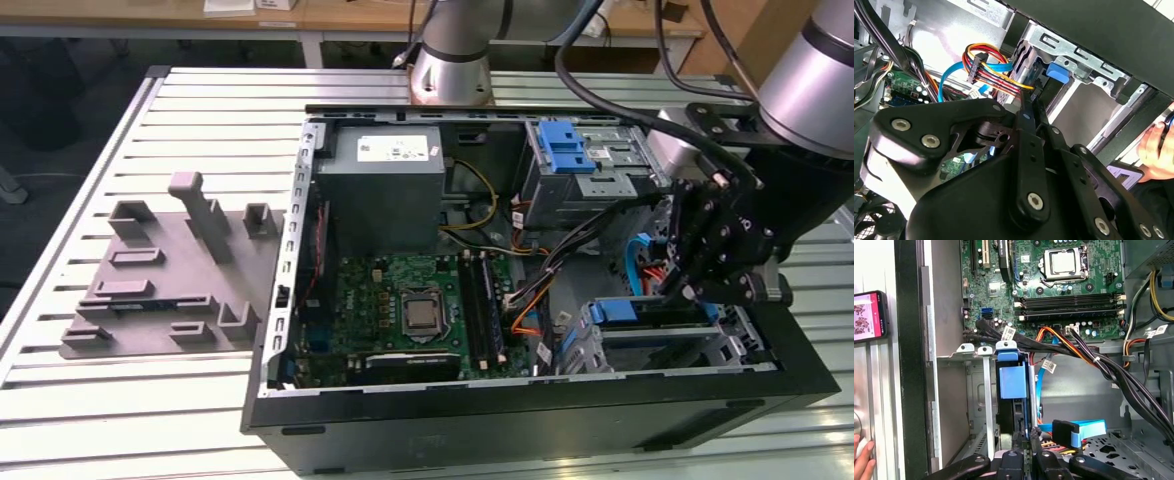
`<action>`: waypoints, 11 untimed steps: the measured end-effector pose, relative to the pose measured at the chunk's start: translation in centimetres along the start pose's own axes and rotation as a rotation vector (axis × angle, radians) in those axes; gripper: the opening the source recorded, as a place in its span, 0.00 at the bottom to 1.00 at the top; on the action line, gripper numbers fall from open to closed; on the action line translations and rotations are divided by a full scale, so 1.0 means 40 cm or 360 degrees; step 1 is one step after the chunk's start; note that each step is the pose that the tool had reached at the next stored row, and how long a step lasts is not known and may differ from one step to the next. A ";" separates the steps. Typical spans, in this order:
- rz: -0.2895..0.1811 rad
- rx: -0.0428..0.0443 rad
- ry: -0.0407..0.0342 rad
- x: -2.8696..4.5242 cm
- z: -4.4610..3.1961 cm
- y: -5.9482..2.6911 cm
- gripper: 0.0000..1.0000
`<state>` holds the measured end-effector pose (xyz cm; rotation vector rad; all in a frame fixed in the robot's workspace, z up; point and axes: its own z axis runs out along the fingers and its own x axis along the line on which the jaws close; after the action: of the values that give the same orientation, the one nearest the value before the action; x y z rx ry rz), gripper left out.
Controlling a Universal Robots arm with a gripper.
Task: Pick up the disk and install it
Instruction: 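Insert the first disk wire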
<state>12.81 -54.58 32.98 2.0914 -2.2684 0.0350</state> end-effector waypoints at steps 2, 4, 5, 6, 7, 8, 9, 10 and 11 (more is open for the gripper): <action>0.0000 -0.0003 0.0000 0.000 0.002 -0.001 0.16; 0.0000 -0.0004 0.0001 0.000 0.003 -0.001 0.16; 0.0000 -0.0004 0.0001 0.000 0.003 -0.001 0.16; 0.0000 -0.0004 0.0001 0.000 0.003 -0.001 0.16; 0.0000 -0.0004 0.0001 0.000 0.003 -0.001 0.16; 0.0000 -0.0004 0.0001 0.000 0.003 -0.001 0.16; 0.0000 -0.0004 0.0000 0.000 0.003 -0.001 0.18; 0.0000 -0.0004 0.0000 0.000 0.004 -0.001 0.18; 0.0000 -0.0004 0.0000 0.000 0.004 -0.001 0.18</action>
<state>12.85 -54.58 32.84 2.0903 -2.2672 0.0320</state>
